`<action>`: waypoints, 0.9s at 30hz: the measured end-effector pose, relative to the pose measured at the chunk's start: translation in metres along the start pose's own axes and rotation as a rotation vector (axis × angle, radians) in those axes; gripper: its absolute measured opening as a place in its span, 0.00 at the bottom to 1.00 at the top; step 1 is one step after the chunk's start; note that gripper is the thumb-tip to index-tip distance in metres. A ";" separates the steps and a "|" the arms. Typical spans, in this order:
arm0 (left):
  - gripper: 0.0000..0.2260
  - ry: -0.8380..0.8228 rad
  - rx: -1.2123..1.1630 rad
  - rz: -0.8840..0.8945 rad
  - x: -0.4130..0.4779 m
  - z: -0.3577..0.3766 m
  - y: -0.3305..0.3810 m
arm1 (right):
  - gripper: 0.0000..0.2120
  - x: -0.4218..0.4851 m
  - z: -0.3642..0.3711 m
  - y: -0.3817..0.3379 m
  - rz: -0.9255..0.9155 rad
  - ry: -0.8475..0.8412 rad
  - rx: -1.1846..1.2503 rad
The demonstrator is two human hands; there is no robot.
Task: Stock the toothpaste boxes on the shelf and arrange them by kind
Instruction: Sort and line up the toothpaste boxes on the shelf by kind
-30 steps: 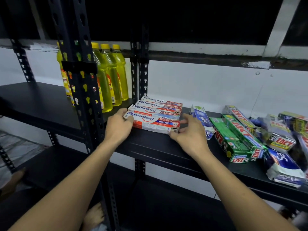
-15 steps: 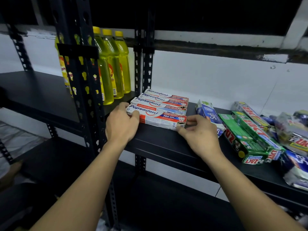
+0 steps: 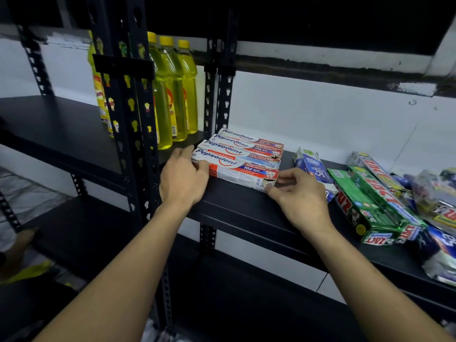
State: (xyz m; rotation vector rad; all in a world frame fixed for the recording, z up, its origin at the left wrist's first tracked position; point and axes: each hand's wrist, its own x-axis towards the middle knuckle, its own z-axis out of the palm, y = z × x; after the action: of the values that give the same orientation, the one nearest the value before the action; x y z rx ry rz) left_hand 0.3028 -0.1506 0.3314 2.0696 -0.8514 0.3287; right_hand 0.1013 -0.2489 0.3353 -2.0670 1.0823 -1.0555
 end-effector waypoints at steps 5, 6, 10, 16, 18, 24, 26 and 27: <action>0.21 0.002 0.004 0.018 0.001 0.001 -0.001 | 0.16 0.001 0.000 0.000 -0.005 0.007 0.007; 0.21 0.002 0.004 0.018 0.001 0.001 -0.002 | 0.16 0.001 0.000 0.001 -0.003 0.007 0.010; 0.20 0.006 0.002 0.022 0.000 0.001 -0.001 | 0.17 0.002 0.001 0.001 0.000 0.011 0.014; 0.20 0.017 -0.015 0.034 0.000 0.002 -0.002 | 0.16 0.004 0.002 0.002 -0.008 0.008 -0.008; 0.20 0.020 -0.021 0.034 0.000 0.001 -0.002 | 0.16 0.004 0.002 0.002 -0.008 0.007 -0.010; 0.24 0.007 -0.017 0.008 0.000 0.003 -0.001 | 0.17 0.001 0.000 -0.001 0.004 0.008 0.002; 0.24 0.000 -0.013 -0.004 0.001 0.002 -0.001 | 0.18 -0.001 0.000 -0.002 0.007 0.014 0.019; 0.24 -0.003 -0.011 -0.008 0.001 0.002 -0.001 | 0.18 -0.001 -0.001 -0.002 0.011 0.017 0.020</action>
State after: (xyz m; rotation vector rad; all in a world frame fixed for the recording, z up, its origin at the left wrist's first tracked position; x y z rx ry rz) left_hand 0.3043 -0.1525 0.3302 2.0630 -0.8445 0.3162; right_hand 0.1014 -0.2472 0.3371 -2.0379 1.0858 -1.0762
